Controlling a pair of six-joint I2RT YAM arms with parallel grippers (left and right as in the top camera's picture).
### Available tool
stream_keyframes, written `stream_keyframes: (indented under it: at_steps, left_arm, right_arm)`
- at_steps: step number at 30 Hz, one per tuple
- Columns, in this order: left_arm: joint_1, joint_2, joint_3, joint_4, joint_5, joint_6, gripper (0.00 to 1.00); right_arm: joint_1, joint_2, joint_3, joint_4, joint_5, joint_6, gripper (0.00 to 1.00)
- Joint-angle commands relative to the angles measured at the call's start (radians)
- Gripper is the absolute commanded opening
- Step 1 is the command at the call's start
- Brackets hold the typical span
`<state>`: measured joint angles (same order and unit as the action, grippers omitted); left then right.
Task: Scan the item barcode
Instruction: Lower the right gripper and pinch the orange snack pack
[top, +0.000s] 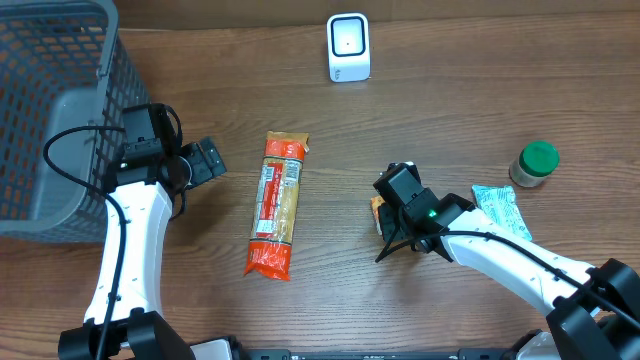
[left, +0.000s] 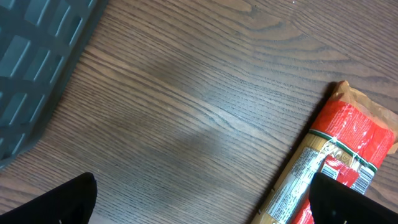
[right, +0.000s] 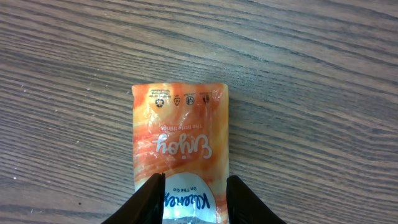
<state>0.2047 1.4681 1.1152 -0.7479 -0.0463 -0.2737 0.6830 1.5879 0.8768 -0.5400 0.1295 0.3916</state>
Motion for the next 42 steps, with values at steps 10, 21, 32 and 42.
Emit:
stream_keyframes:
  at_steps: [10,21,32,42]
  left_arm:
    - [-0.001,-0.017,0.006,0.000,-0.009,0.015,1.00]
    - [-0.002,-0.017,0.006,0.000,-0.009,0.015,1.00]
    - [-0.002,-0.017,0.006,0.000,-0.009,0.015,1.00]
    - [-0.002,-0.017,0.006,0.000,-0.009,0.015,1.00]
  right_arm:
    - [0.000,0.098,-0.007,0.031,-0.011,-0.011,0.33]
    - [0.000,0.125,-0.003,0.034,-0.004,-0.031,0.24]
    - [-0.003,0.122,0.071,0.011,0.000,-0.048,0.53]
    - [-0.072,0.119,0.074,-0.002,-0.201,-0.107,0.52]
